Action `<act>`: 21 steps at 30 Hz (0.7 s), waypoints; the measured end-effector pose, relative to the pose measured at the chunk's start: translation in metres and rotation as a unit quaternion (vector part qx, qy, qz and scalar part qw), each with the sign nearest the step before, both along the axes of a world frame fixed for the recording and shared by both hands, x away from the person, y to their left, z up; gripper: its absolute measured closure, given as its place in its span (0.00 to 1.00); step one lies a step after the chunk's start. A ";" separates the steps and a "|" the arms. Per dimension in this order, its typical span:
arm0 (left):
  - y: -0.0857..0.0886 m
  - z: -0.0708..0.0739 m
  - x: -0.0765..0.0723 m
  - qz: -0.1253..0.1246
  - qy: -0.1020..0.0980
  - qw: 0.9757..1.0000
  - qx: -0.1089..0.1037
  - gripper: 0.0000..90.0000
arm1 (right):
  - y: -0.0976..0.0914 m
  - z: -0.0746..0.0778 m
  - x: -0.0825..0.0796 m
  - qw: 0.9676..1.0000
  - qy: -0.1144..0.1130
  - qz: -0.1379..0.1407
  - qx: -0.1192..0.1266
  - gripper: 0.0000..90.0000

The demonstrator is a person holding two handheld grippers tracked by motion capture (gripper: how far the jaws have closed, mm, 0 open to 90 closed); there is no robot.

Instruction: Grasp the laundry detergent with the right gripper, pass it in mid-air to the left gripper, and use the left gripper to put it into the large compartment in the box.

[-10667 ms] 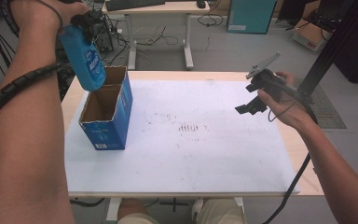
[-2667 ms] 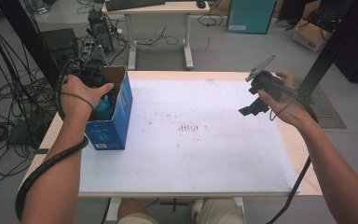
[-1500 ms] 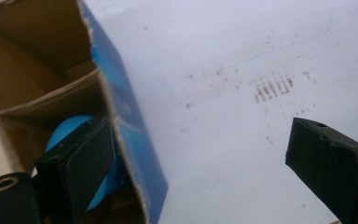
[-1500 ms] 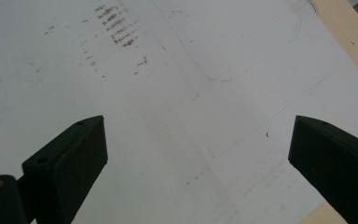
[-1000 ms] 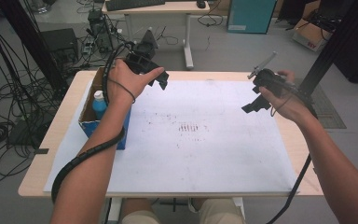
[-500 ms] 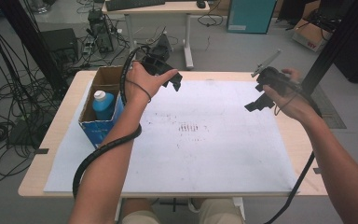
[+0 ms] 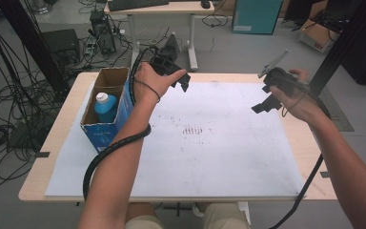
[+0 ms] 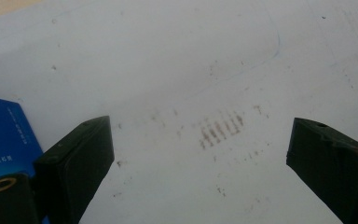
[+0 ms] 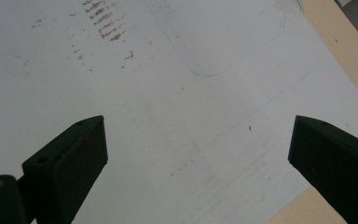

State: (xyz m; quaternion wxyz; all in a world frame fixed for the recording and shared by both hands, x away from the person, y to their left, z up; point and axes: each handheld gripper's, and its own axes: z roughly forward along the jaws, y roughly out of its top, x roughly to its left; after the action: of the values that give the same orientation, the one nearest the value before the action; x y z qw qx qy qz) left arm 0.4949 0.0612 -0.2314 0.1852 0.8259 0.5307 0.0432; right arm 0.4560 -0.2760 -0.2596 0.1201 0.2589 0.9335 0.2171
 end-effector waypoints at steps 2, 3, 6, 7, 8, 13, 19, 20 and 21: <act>0.001 -0.001 0.000 0.000 -0.001 1.000 0.000 0.09 | 0.001 -0.001 0.001 1.000 0.001 0.001 -0.002 0.05; 0.002 -0.001 0.000 0.000 0.001 1.000 0.000 0.09 | 0.001 -0.001 0.001 1.000 0.000 0.003 -0.003 0.05; 0.004 0.000 0.000 0.002 -0.003 1.000 -0.002 0.09 | 0.003 -0.001 0.002 1.000 0.000 0.005 -0.004 0.05; 0.004 0.000 -0.001 0.001 -0.002 1.000 -0.002 0.09 | 0.004 -0.001 0.001 1.000 0.001 0.004 -0.004 0.05; 0.005 0.000 -0.001 0.001 -0.004 1.000 -0.002 0.09 | 0.004 -0.001 0.002 1.000 0.000 0.006 -0.003 0.05; 0.006 0.003 -0.002 0.002 -0.008 1.000 -0.005 0.09 | 0.005 -0.001 0.002 1.000 0.000 0.008 -0.007 0.05; 0.006 0.002 -0.001 0.002 -0.008 1.000 -0.006 0.09 | 0.007 0.000 0.001 1.000 0.001 0.006 -0.006 0.05; 0.006 0.002 -0.001 0.002 -0.006 1.000 -0.006 0.09 | 0.007 0.000 0.002 1.000 0.002 0.008 -0.009 0.05; 0.006 0.002 -0.001 0.000 -0.003 1.000 -0.006 0.09 | 0.007 0.000 0.002 1.000 0.002 0.009 -0.009 0.05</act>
State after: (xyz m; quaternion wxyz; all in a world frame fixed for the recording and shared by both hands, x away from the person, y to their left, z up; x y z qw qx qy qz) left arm 0.4937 0.0672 -0.2298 0.1923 0.8245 0.5305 0.0425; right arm 0.4580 -0.2694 -0.2595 0.1190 0.2499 0.9378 0.2095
